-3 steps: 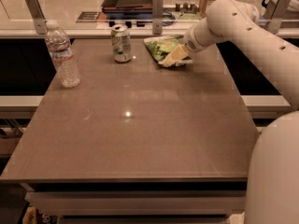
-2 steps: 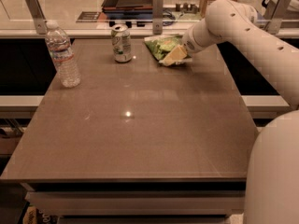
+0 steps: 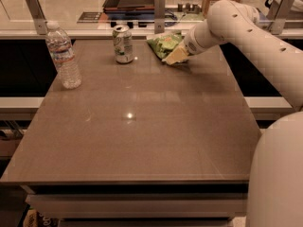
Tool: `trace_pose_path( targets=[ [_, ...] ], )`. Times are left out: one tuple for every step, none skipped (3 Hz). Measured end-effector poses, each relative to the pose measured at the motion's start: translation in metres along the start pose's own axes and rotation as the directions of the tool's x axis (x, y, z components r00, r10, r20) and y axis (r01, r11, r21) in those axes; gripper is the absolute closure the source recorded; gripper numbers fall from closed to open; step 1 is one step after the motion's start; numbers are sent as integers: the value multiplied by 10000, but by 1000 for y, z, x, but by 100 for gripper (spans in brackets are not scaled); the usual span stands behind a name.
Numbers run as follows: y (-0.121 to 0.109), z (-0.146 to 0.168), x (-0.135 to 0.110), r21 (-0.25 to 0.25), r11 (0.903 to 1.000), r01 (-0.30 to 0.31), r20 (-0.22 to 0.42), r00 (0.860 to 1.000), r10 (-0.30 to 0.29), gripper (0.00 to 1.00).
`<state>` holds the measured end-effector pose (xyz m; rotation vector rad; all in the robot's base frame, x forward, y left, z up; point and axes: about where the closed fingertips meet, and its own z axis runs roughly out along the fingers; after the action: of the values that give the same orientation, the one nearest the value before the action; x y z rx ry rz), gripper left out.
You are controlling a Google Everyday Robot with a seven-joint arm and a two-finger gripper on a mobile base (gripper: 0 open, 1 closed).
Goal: Move green jalapeno chip bag near water bottle
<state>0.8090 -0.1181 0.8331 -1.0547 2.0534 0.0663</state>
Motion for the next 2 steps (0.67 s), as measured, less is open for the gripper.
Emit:
trace_pose_path(
  targets=[
    [0, -1, -1, -2, 10000, 0, -1, 10000, 0, 85],
    [2, 2, -1, -47, 10000, 4, -18, 10000, -4, 100]
  ],
)
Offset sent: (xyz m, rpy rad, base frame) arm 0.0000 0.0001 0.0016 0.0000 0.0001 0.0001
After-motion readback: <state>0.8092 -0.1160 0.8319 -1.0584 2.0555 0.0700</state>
